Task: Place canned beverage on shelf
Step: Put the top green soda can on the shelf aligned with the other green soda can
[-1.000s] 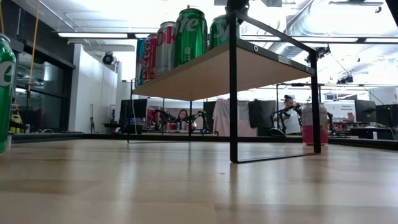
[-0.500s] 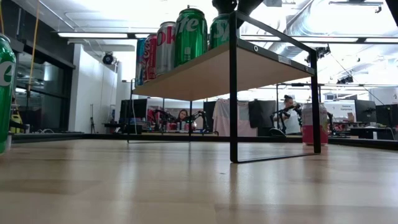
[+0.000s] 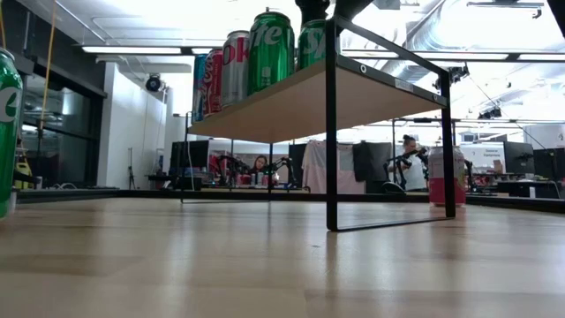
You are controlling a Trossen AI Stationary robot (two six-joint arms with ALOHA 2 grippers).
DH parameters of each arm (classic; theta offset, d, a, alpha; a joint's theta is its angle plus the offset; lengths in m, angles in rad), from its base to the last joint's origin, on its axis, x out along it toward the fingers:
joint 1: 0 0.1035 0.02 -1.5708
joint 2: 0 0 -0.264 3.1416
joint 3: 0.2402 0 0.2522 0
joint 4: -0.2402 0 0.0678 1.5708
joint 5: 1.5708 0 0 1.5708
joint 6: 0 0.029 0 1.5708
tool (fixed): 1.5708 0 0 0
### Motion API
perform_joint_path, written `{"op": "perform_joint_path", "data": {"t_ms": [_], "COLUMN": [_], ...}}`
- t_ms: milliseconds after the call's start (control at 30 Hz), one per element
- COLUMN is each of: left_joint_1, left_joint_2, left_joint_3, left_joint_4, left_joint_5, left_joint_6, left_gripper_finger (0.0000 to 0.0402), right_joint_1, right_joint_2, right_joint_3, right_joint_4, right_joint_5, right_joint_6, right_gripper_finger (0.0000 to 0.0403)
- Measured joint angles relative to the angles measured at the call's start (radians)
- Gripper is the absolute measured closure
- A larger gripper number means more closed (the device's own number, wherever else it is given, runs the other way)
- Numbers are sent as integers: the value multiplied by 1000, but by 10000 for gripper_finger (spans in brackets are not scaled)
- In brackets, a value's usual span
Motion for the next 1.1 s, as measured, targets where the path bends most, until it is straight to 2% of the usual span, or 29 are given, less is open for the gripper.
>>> {"op": "perform_joint_path", "data": {"t_ms": [533,667,900,1000,1100], "left_joint_1": [0,0,0,0,0], "left_joint_2": [0,0,0,0,0], "left_joint_3": [0,0,0,0,0], "left_joint_4": [0,0,-1,-1,-1], "left_joint_5": [0,0,2,11,13], "left_joint_6": [-1,-11,-27,-27,-27], "left_gripper_finger": [401,401,401,401,401], "right_joint_1": [-8,-16,-20,-19,-20], "right_joint_2": [0,1,1,1,2], "right_joint_3": [0,0,0,0,0], "right_joint_4": [-15,-9,-8,-7,0], "right_joint_5": [-41,-43,-30,-5,47], "right_joint_6": [-13,-8,11,101,246], "right_gripper_finger": [11,33,104,124,125]}}
